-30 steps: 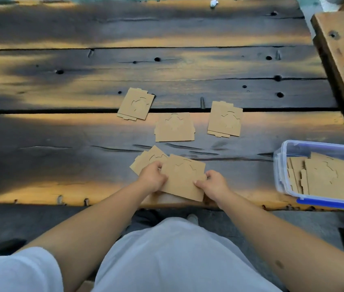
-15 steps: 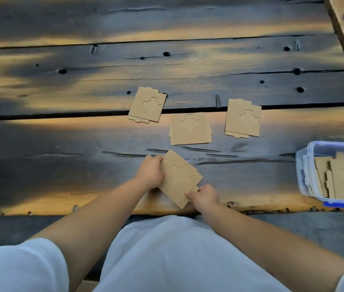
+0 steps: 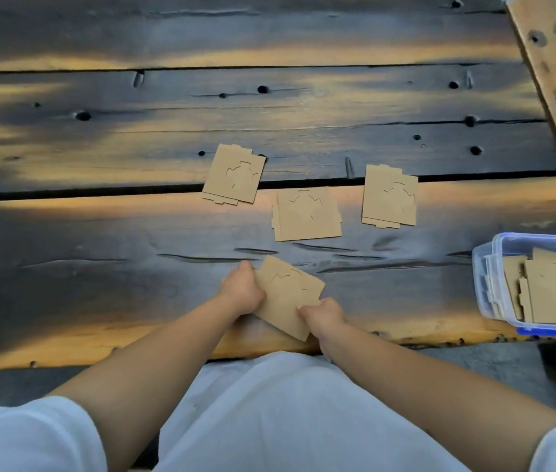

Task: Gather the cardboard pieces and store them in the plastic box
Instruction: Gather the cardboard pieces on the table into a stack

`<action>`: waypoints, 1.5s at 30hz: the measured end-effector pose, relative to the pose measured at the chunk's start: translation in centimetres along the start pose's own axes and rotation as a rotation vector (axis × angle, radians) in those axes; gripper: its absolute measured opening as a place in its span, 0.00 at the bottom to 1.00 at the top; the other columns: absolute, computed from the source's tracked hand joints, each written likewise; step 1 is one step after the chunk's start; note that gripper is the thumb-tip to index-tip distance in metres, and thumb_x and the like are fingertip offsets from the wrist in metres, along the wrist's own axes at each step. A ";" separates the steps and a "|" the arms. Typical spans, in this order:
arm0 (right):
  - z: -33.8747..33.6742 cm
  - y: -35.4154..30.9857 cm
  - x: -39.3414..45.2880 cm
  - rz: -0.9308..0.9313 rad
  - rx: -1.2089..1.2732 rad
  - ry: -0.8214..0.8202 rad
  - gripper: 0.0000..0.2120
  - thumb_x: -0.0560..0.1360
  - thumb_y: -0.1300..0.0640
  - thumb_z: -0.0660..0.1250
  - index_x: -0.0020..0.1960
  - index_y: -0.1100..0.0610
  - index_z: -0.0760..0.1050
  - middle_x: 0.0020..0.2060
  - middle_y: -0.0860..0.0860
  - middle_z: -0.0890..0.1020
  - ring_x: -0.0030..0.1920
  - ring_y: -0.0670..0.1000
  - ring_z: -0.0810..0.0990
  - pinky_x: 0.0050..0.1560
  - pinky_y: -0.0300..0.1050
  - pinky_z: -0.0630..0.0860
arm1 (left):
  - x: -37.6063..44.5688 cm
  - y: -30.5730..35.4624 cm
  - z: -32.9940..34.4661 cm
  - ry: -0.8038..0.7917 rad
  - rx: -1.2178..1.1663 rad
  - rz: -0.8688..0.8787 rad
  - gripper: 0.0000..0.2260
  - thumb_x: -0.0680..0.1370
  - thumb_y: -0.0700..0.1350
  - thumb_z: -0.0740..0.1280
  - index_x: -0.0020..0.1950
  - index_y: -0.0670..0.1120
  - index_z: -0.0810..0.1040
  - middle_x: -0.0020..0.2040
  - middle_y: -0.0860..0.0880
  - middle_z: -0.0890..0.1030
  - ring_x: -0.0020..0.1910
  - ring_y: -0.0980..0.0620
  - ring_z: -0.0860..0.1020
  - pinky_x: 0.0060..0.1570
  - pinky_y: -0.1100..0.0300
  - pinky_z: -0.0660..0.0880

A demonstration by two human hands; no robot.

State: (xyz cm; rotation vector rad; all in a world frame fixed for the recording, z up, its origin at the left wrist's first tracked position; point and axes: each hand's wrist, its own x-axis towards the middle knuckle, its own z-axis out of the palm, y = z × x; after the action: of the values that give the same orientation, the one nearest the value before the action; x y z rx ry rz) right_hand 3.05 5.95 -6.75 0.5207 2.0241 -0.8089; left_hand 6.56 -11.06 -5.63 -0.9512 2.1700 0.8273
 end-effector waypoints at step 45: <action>-8.3 -15.6 11.0 -0.401 -0.338 0.130 0.24 0.72 0.56 0.72 0.65 0.57 0.70 0.60 0.58 0.77 0.62 0.60 0.73 0.60 0.48 0.70 | 9.5 11.1 -3.4 0.286 -0.403 -0.036 0.21 0.71 0.39 0.62 0.64 0.48 0.72 0.60 0.41 0.76 0.55 0.41 0.75 0.56 0.56 0.73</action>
State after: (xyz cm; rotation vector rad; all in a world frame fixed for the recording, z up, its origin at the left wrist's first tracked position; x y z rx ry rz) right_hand -17.34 1.56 -7.22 -0.0288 2.3644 -0.6513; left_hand -8.37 -11.28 -7.33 -1.3761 2.2571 1.2025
